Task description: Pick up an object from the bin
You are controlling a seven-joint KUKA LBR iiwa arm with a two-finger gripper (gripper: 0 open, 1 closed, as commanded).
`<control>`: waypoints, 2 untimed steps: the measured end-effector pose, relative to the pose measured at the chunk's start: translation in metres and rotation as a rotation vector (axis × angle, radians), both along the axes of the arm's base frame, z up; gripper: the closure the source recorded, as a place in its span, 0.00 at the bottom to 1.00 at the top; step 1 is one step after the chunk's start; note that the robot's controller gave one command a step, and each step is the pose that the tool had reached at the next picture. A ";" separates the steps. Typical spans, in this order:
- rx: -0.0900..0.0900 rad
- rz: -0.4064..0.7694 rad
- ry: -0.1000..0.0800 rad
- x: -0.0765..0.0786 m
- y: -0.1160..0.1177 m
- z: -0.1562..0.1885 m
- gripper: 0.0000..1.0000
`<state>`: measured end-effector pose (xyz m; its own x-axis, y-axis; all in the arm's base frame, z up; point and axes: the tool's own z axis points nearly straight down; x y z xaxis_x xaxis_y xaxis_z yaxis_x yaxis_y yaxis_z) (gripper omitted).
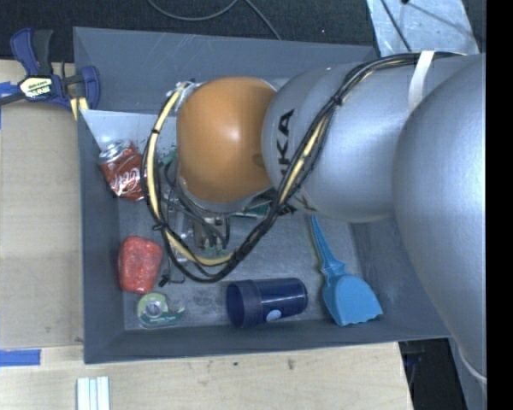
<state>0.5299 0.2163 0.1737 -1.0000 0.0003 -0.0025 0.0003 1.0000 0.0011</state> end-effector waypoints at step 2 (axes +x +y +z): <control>-0.004 -0.079 0.008 0.033 0.019 -0.087 0.00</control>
Offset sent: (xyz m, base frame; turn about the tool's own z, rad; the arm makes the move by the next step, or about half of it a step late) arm 0.0317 0.0265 -0.0437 -0.1193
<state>0.5630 0.2357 0.0864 -0.9968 0.0795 0.0054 0.0794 0.9968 -0.0028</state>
